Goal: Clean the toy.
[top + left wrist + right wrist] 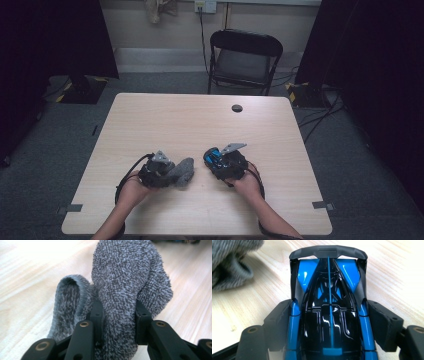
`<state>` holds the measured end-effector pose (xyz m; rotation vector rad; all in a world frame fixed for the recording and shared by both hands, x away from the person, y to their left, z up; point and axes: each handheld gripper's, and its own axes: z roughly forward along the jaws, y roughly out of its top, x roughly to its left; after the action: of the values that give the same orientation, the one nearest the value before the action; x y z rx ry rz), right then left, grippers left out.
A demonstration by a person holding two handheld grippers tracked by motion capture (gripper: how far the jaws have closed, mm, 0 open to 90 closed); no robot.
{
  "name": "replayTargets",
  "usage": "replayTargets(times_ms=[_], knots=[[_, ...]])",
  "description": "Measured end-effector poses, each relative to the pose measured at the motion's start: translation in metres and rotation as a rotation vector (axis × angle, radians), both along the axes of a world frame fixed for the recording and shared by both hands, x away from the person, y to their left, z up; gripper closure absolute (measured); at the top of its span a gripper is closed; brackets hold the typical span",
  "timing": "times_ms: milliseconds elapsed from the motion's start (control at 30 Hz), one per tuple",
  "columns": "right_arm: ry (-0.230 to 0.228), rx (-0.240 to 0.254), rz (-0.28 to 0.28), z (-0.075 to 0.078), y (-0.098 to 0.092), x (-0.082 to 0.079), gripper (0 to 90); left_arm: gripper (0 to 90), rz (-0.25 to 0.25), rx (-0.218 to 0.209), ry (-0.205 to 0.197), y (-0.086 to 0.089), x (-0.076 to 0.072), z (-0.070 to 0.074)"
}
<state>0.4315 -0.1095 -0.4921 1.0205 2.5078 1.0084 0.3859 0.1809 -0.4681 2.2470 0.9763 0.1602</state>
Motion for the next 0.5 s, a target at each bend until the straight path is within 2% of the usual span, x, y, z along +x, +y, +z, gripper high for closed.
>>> replayTargets(times_ms=[100, 200, 300, 367, 433, 500], knots=[[-0.005, 0.002, 0.01, 0.0038, -0.0011, -0.0008, 26.3, 68.9, 0.077, -0.048, -0.001, 0.0053, 0.0036, 0.0056], [-0.013, -0.004, 0.022, 0.0086, -0.0011, -0.002, 26.3, 68.9, 0.107, -0.089, -0.006, 0.0092, 0.0058, 0.0089], [-0.001, -0.008, 0.013, 0.0067, -0.0027, -0.0005, 26.1, 68.6, 0.109, -0.077, -0.004, 0.0088, 0.0056, 0.008], [0.024, -0.001, -0.003, 0.0017, -0.0045, 0.0016, 26.1, 68.3, 0.102, -0.071, 0.004, 0.0088, 0.0055, 0.0065], [0.009, 0.009, -0.007, 0.0001, -0.006, 0.0008, 26.2, 68.2, 0.092, -0.065, 0.007, 0.0079, 0.0047, 0.0056], [0.0, 0.0, 0.0, 0.0016, -0.0053, 0.0004, 26.6, 68.1, 0.094, -0.059, 0.002, 0.0069, 0.005, 0.0052]])
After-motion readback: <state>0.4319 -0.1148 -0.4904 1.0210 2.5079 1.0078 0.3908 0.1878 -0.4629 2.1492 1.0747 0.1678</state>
